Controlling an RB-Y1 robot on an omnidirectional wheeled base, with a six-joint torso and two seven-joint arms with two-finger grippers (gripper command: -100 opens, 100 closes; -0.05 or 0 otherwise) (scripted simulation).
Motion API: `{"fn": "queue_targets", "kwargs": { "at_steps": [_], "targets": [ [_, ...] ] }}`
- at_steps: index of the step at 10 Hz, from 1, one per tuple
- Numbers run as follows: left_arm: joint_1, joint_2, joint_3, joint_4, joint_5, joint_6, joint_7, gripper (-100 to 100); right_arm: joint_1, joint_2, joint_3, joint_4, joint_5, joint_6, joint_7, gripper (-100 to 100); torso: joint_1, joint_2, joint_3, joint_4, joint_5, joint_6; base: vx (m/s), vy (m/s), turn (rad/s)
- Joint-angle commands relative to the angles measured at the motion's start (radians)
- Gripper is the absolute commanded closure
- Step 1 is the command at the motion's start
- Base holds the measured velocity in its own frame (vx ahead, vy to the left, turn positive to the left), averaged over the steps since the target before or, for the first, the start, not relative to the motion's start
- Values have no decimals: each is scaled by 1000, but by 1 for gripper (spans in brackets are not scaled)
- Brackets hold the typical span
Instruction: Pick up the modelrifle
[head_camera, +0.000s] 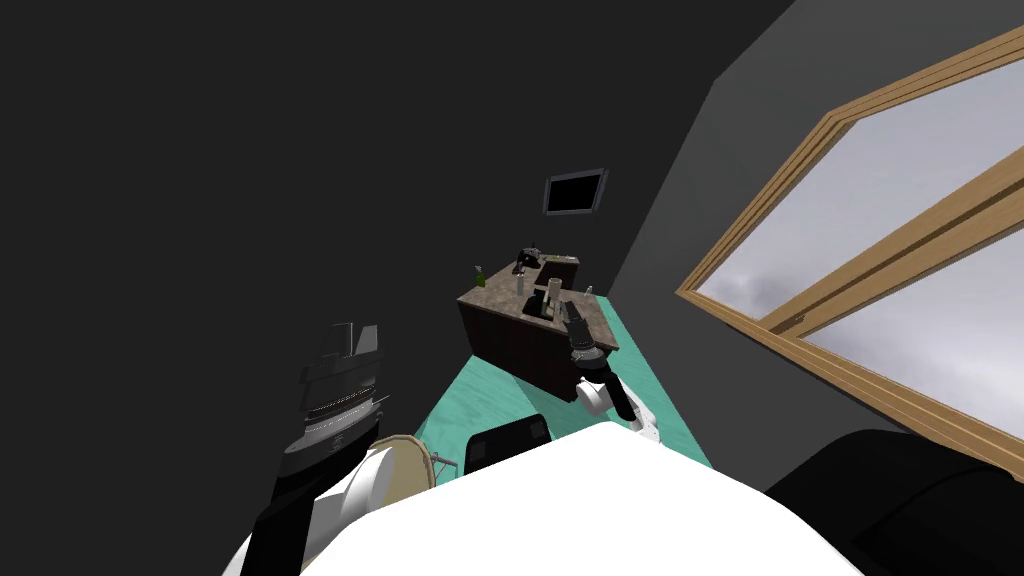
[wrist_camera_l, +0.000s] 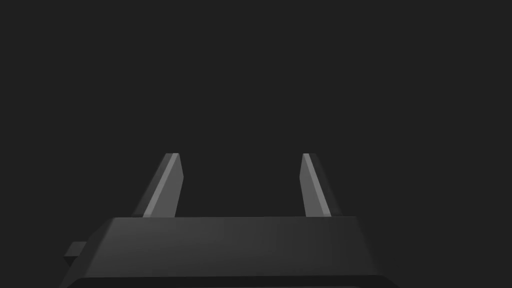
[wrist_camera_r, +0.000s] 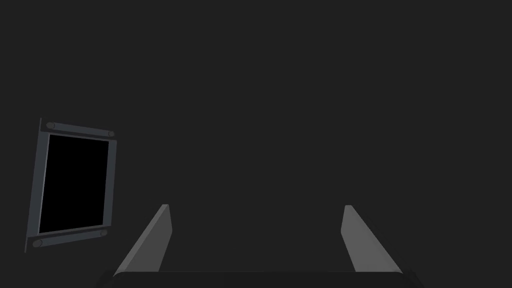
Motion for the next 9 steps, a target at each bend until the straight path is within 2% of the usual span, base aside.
{"fn": "queue_targets", "kwargs": {
  "at_steps": [1,2,3,4,6,7,8,9],
  "targets": [
    [0,0,0,0,0,0,0,0,-4,-17,7,22,-13,-14,48,-100,0,0,0,0,0,0,-155,-37,131],
    [0,0,0,0,0,0,0,0,-17,-48,22,66,-38,-35,78,-100,0,-1,0,0,0,1,-197,-57,221],
    [0,0,0,0,0,0,0,0,-17,-48,22,69,-38,-35,103,-100,-1,1,1,0,0,0,-168,-53,138],
    [0,0,0,0,0,0,0,0,-31,-79,37,112,-64,-57,131,-100,-1,0,0,0,0,1,-213,-35,301],
    [0,0,0,0,0,0,0,0,-31,-79,37,118,-64,-57,171,-100,-2,0,0,0,0,1,-111,-55,70],
    [1,0,0,0,0,0,0,0,-44,-110,53,164,-90,-79,211,-100,-2,-6,-3,-1,0,1,-112,-29,257],
    [0,0,0,0,0,0,0,0,-44,-110,53,170,-90,-79,236,-100,-1,-5,-3,-1,0,0,-136,-40,192],
    [0,0,0,0,0,0,0,0,-56,-141,68,214,-117,-101,266,-100,-1,-4,-2,-1,0,1,-198,-45,266]
  ]
}}
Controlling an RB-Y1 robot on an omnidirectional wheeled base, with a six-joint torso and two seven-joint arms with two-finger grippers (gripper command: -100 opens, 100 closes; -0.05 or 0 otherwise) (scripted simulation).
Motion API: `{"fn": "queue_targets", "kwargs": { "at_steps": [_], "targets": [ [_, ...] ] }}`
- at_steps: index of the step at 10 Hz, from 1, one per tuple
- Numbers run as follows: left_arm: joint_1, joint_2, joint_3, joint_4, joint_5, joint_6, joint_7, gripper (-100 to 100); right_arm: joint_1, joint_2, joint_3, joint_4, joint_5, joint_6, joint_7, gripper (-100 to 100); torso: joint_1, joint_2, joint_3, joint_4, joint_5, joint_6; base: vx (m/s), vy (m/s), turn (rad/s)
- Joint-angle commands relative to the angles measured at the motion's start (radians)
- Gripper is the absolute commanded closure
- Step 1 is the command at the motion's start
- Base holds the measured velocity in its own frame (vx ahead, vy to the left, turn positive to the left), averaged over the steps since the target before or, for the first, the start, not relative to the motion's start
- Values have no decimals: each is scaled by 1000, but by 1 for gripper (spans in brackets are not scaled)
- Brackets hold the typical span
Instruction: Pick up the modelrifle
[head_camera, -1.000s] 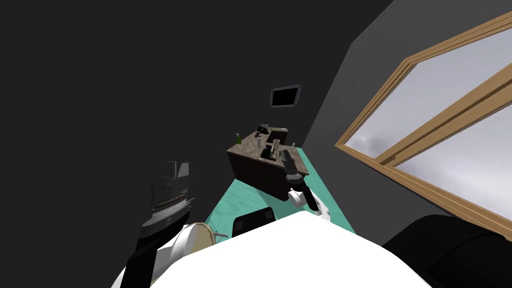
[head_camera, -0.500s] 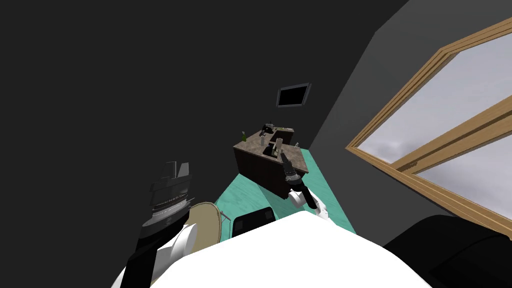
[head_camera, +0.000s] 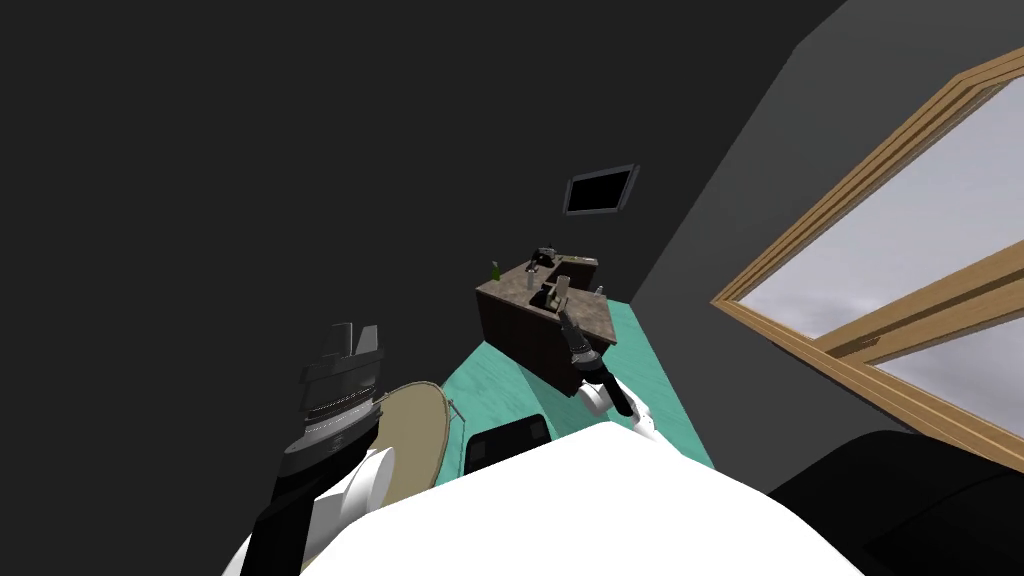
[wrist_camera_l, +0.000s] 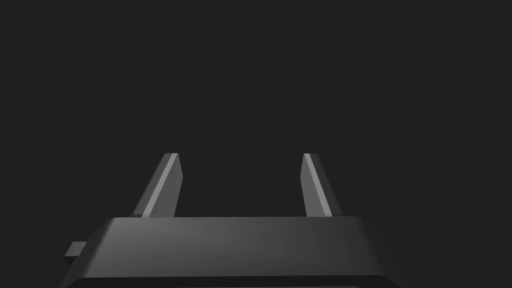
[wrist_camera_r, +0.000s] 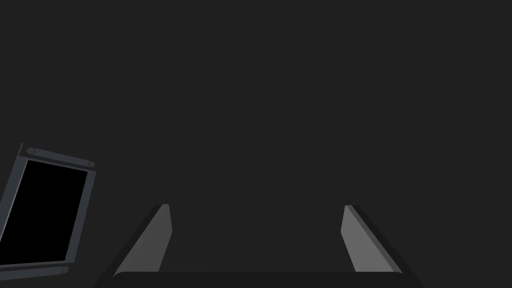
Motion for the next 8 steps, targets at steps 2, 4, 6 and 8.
{"fn": "queue_targets", "kwargs": {
  "at_steps": [2,4,6,8],
  "targets": [
    [0,0,0,0,0,0,0,0,-2,-16,7,29,-14,-12,58,-100,0,-1,0,0,0,1,-115,-30,93],
    [0,0,0,0,0,0,0,0,-14,-47,22,86,-41,-34,125,-100,0,-4,-2,-1,0,0,-134,-39,253],
    [0,0,0,0,0,0,0,0,-26,-77,38,144,-68,-55,186,-100,-1,-1,-1,0,0,0,-165,-39,225],
    [0,0,0,0,0,0,0,0,-38,-106,53,204,-95,-75,243,-100,-1,-1,-1,0,0,0,-151,-38,247]
  ]
}}
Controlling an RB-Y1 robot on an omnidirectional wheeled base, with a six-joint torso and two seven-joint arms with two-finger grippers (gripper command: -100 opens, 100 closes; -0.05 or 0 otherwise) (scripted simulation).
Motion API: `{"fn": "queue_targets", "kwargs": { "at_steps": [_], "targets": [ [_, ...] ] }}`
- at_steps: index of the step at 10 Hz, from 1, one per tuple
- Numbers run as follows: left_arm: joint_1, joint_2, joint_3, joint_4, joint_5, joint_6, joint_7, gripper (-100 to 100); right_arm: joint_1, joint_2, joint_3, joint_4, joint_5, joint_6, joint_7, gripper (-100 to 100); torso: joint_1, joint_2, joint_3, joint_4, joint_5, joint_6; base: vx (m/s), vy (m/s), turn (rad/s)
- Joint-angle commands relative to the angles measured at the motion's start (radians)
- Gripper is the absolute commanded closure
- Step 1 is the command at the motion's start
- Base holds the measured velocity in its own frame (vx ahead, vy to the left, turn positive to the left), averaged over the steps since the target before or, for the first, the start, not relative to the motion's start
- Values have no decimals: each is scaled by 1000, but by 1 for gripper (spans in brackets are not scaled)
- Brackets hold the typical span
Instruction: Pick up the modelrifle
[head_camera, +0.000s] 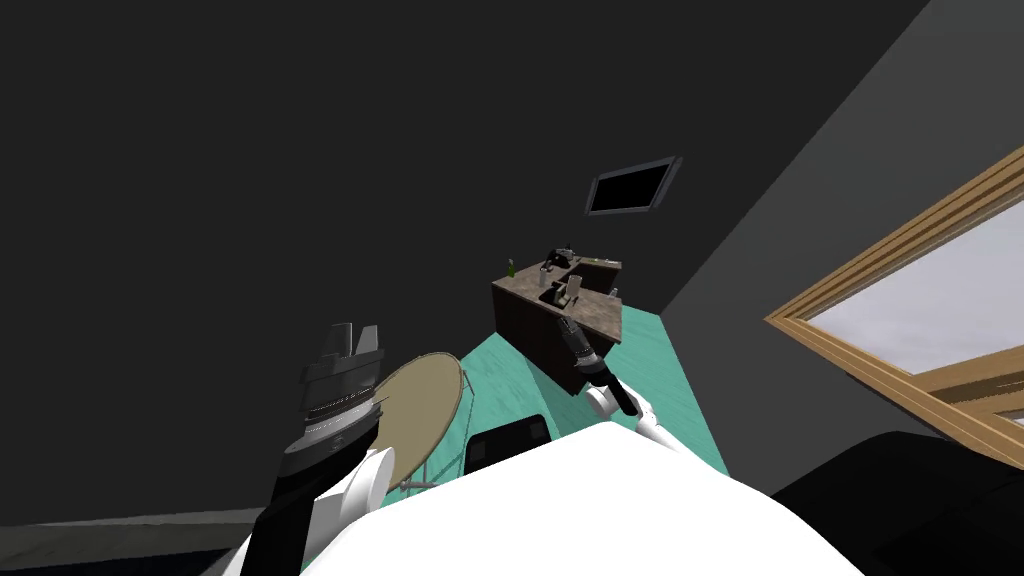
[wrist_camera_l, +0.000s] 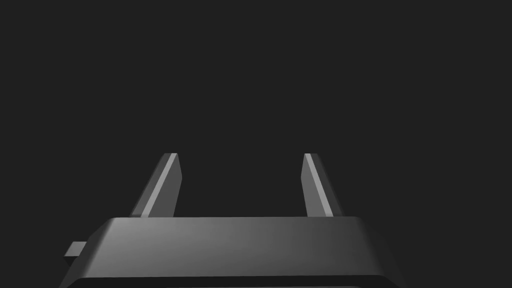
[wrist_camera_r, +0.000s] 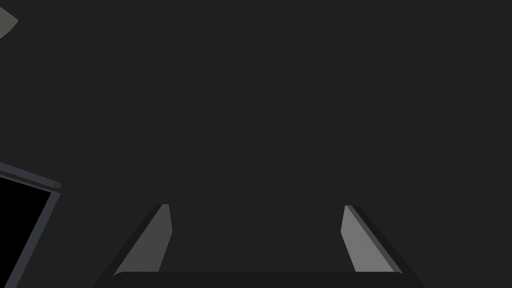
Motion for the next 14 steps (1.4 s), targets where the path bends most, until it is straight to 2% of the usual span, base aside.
{"fn": "queue_targets", "kwargs": {
  "at_steps": [1,2,3,4,5,6,7,8,9,10,13,14],
  "targets": [
    [0,0,0,0,0,0,0,0,0,-2,4,15,-3,-2,42,-100,0,0,0,0,0,0,-48,-41,5],
    [0,0,0,0,0,0,0,0,-10,-31,19,62,-30,-22,76,-100,0,-5,-3,-1,0,1,-93,-55,219],
    [0,0,0,0,0,0,0,0,-10,-31,19,76,-30,-22,105,-100,-1,-4,-2,-1,0,0,-101,-49,225],
    [0,0,0,0,0,0,0,0,-20,-59,33,111,-56,-41,134,-100,-1,-3,-2,-1,0,0,-127,-34,344],
    [0,0,0,0,0,0,0,0,-20,-59,33,139,-56,-41,161,-100,0,-2,-1,-1,0,-1,-122,-43,189],
    [0,0,0,0,0,0,0,0,-20,-59,33,139,-56,-41,178,-100,-1,-2,-1,0,0,0,-60,-25,-11],
    [0,0,0,0,0,0,0,0,-29,-86,46,184,-82,-59,213,-100,0,-5,-3,-1,0,1,-90,-30,277],
    [0,0,0,0,0,0,0,0,-29,-86,46,203,-82,-59,240,-100,0,-4,-3,-1,0,-1,-89,-50,199],
    [0,0,0,0,0,0,0,0,-29,-86,46,203,-82,-59,246,-100,-1,-5,-3,-1,0,0,-42,-32,13],
    [0,0,0,0,0,0,0,0,-38,-113,59,250,-107,-76,287,-100,0,-7,-4,-1,0,1,-93,-46,366],
    [0,0,0,0,0,0,0,0,-45,-139,71,324,-132,-93,371,-100,-2,-4,-2,-1,0,0,-94,-57,208],
    [0,0,0,0,0,0,0,0,-45,-139,71,332,-132,-93,376,-100,-3,-5,-3,-1,-1,1,-36,-38,-20]
  ]
}}
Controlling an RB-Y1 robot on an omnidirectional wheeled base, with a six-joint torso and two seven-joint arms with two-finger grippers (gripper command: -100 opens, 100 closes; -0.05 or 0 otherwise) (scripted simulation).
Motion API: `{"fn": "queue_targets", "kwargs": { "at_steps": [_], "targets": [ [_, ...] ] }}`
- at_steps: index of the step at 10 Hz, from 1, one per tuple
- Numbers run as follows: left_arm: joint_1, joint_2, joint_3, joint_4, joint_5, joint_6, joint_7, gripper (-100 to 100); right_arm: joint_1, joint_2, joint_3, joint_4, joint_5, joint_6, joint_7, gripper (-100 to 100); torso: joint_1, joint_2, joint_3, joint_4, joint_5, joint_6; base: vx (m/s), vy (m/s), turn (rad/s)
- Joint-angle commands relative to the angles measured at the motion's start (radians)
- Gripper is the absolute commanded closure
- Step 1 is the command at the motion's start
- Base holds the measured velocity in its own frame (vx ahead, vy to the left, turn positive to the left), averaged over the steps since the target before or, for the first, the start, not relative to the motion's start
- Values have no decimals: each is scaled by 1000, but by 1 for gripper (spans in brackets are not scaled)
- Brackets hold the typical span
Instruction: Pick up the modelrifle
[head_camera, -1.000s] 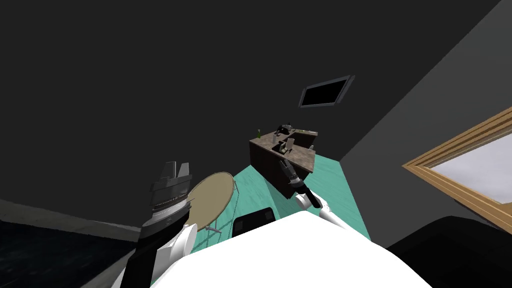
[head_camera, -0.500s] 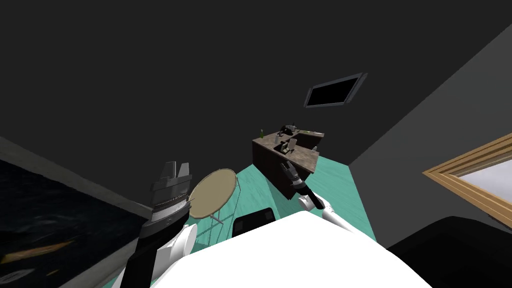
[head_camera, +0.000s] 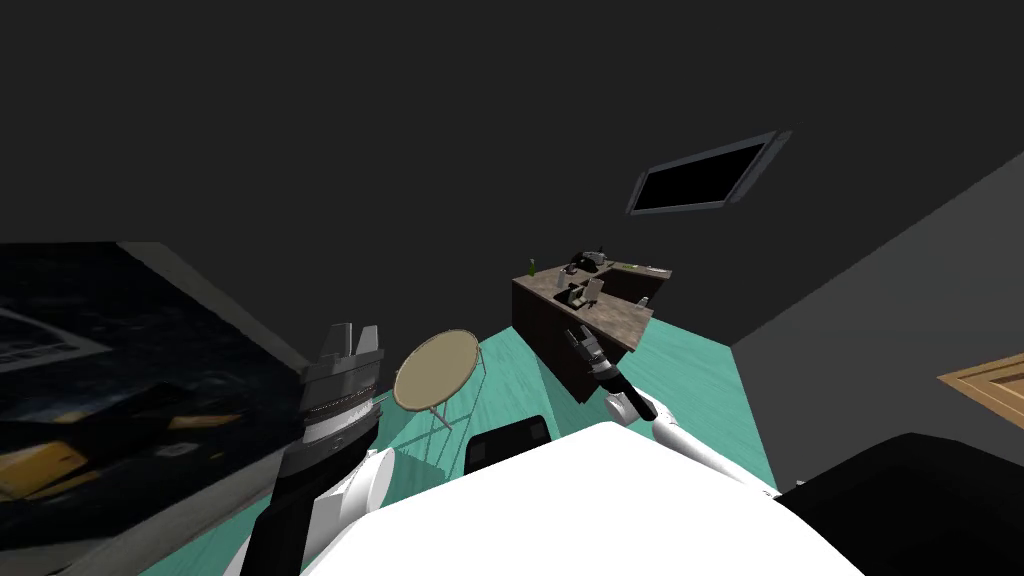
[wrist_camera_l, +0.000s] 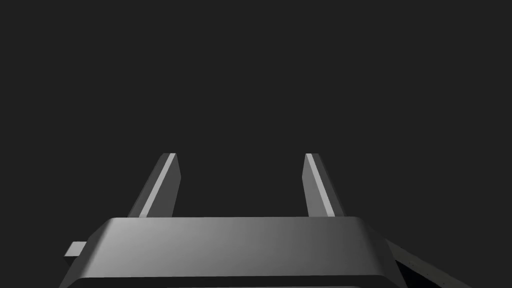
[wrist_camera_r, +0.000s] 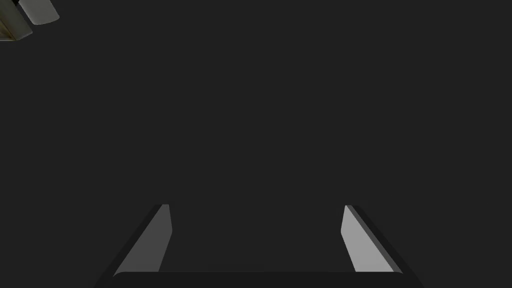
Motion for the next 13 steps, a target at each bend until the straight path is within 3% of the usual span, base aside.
{"fn": "queue_targets", "kwargs": {
  "at_steps": [1,3,4,7,8,13],
  "targets": [
    [0,0,0,0,0,0,0,0,-4,-27,10,50,-26,-12,50,-100,0,0,0,0,0,0,-77,-62,353],
    [0,0,0,0,0,0,0,0,-4,-27,10,66,-26,-12,74,-100,-2,1,0,0,0,0,-47,-53,63],
    [0,0,0,0,0,0,0,0,-10,-51,20,108,-49,-26,120,-100,0,-1,-1,0,0,0,-63,-56,324],
    [0,0,0,0,0,0,0,0,-15,-74,29,179,-71,-39,194,-100,-4,1,0,0,-1,-1,-69,-83,207],
    [0,0,0,0,0,0,0,0,-15,-74,29,194,-71,-39,194,-100,-4,0,0,0,-1,0,-28,-39,-22],
    [0,0,0,0,0,0,0,0,-29,-136,50,351,-132,-71,337,-100,-5,-1,-1,0,-1,0,-51,-94,218]
  ]
}}
